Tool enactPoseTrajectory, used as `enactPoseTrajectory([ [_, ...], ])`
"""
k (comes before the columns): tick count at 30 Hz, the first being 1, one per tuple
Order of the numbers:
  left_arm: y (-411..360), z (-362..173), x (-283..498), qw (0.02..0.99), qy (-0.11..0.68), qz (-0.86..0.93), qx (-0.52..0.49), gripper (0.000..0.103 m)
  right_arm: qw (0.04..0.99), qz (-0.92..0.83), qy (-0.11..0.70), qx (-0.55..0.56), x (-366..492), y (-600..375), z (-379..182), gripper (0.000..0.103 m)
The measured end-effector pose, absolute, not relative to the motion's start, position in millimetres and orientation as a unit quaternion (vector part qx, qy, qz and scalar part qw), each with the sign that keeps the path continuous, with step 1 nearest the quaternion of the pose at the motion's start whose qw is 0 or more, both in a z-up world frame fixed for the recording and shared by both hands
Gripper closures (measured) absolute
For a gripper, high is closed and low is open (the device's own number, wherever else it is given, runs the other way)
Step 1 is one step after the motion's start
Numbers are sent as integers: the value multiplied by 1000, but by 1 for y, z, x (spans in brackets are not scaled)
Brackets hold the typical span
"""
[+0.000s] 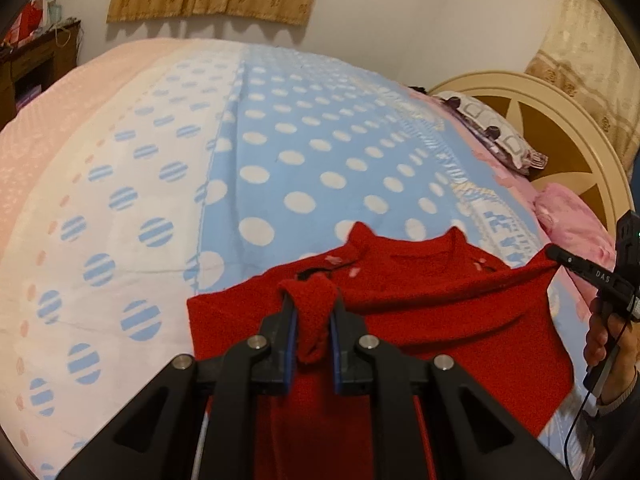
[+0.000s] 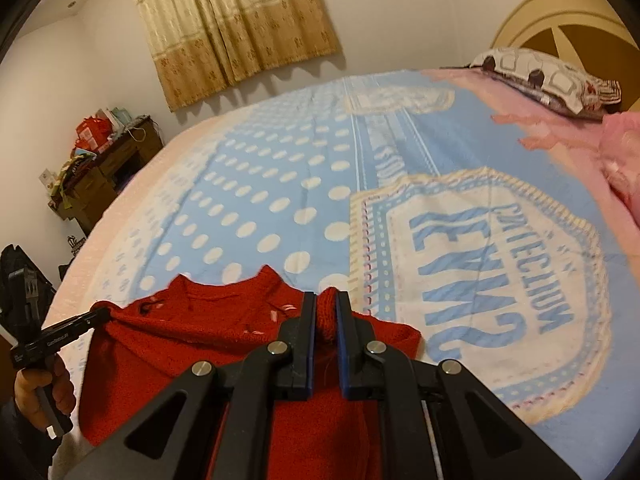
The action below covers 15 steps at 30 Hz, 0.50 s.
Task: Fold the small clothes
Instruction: 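Lift the hem with both tools and fold it over toward the collar, then open both tools to release the folded hem onto the collar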
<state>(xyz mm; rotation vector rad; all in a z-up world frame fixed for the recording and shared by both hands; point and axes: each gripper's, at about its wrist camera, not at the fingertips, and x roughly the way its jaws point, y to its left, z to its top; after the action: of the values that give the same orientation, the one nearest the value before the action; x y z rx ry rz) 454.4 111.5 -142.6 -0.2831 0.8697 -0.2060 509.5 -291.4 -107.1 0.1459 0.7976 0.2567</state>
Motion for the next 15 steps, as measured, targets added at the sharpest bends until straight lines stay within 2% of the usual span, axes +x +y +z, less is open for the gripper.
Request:
enactPoseTrajectory([
  [2, 113, -148, 459, 890, 423, -98, -139, 89, 908, 122, 395, 75, 521, -292, -119, 95],
  [6, 114, -152, 463, 890, 423, -89, -142, 82, 902, 119, 406, 85, 540, -292, -137, 93],
  [7, 114, -151, 462, 891, 422, -87, -142, 73, 903, 118, 405, 87, 542, -292, -138, 92],
  [8, 115, -147, 458, 894, 418, -80, -137, 68, 903, 117, 403, 90, 543, -293, -138, 81],
  [9, 115, -144, 455, 899, 411, -77, -129, 60, 906, 112, 399, 88, 543, -292, -137, 49],
  [10, 115, -141, 453, 903, 405, -74, -121, 52, 908, 109, 397, 81, 542, -290, -136, 32],
  [11, 114, -134, 446, 909, 396, -71, -108, 47, 908, 115, 395, 77, 540, -289, -135, 22],
  [13, 114, -127, 439, 916, 383, -70, -91, 33, 909, 136, 388, 71, 532, -286, -130, 22],
  [15, 109, -124, 430, 920, 383, -64, -60, 28, 911, 146, 381, 57, 523, -281, -121, 22],
])
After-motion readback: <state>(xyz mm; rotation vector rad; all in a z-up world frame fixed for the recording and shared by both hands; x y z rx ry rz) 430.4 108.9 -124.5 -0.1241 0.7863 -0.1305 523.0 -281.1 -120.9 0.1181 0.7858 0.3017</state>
